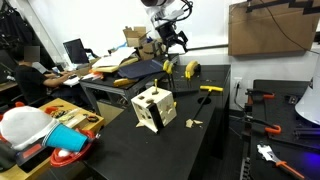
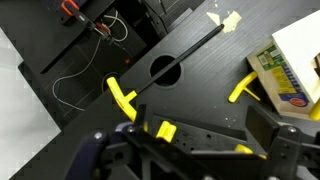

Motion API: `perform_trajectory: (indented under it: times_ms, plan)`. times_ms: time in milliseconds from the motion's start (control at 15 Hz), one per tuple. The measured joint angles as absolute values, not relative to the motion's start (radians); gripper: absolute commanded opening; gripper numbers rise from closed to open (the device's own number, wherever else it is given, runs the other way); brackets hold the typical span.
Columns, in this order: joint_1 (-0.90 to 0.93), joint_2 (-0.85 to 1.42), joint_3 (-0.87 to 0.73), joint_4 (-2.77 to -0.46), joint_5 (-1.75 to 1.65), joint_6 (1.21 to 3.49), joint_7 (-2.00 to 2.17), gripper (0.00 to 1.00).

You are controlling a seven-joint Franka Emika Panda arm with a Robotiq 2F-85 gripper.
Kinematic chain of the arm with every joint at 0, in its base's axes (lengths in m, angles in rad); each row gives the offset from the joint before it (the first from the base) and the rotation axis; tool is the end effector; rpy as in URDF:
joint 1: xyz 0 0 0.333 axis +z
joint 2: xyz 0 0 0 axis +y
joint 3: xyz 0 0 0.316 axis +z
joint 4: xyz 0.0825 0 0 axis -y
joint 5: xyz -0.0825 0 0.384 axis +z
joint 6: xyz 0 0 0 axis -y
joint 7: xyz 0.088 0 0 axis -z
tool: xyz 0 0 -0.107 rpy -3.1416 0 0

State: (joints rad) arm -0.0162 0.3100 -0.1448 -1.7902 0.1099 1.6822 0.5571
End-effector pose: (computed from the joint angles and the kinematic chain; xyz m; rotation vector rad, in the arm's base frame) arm 0.5801 -0.0785 0.3543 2.8364 -1.1259 -0.6465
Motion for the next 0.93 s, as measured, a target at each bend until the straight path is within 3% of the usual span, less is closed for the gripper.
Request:
perform_trajectory:
  times_ms: [133, 667, 733, 933]
  plan:
    - [-0.03, 0.309, -0.162, -1.811, 0.091, 1.687, 0.587, 0.66]
    - [-0.016, 0.309, -0.175, -1.907, 0.003, 1.934, 0.852, 0.05]
    - [-0.009, 0.309, -0.174, -1.92, -0.015, 1.973, 0.892, 0.0]
    - [0.011, 0.308, -0.173, -1.956, -0.071, 2.073, 1.007, 0.0]
